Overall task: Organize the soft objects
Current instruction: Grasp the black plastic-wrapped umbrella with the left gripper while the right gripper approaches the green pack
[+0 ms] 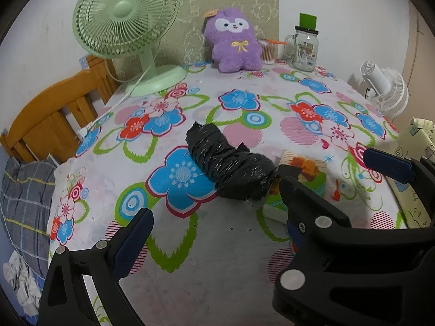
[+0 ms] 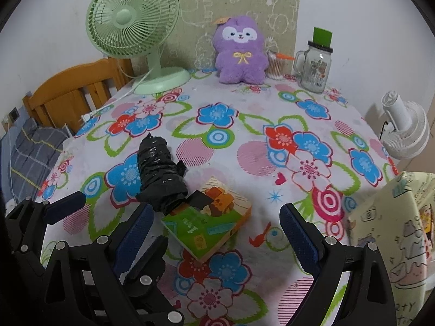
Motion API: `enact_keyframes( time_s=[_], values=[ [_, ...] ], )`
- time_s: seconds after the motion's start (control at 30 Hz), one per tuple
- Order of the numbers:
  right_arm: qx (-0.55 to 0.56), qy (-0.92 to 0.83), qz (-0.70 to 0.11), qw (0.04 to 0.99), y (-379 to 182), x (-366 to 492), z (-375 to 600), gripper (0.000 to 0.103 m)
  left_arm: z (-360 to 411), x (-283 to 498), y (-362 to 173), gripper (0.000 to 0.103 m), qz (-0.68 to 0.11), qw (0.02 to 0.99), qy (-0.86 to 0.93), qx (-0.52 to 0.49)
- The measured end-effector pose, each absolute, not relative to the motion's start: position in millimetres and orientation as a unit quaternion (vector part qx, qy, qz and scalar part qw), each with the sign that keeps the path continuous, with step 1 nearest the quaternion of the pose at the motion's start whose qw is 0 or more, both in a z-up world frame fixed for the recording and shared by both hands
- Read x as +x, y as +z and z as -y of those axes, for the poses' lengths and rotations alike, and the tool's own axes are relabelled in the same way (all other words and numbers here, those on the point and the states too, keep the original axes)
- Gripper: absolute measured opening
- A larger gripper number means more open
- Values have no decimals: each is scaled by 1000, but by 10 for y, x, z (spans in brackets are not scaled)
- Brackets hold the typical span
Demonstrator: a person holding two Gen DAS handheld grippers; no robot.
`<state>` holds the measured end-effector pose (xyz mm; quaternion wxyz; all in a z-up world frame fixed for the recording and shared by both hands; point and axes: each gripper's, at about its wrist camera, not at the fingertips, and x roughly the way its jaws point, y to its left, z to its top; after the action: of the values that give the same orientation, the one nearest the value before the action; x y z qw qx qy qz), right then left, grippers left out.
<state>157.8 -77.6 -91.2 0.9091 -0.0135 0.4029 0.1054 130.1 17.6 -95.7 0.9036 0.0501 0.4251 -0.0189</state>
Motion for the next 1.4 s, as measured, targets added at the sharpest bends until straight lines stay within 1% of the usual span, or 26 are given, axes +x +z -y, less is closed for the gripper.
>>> enact_keyframes(
  time_s=[0.5,0.53,0.63,0.7,0.77,0.97,1.17,1.4],
  values=[
    [-18,110,-454,884,-1235,1815,668,96,-196,1395,-1177,100,-463,885,-10,53],
    [-17,109,-457,883,-1252,1827,666,95,-183,1400,-1192,100,-465,884,-12,56],
    [-11,114,-466,877,-1298,1850,674,86,-177,1419,-1222,100,-470,881,-13,57],
    [-14,115,-464,878,-1304,1851,673,85,-178,1422,-1224,100,-469,881,-14,57],
    [-17,117,-461,880,-1306,1851,669,78,-177,1426,-1227,100,-469,881,-15,56],
    [-19,118,-458,881,-1282,1835,685,70,-169,1430,-1225,100,-469,881,-15,57],
    [-15,108,-452,885,-1221,1774,809,68,-84,1408,-1196,100,-464,883,-15,69],
    [0,96,-437,894,-1089,1712,1014,67,54,1407,-1095,100,-450,890,-16,77]
  ],
)
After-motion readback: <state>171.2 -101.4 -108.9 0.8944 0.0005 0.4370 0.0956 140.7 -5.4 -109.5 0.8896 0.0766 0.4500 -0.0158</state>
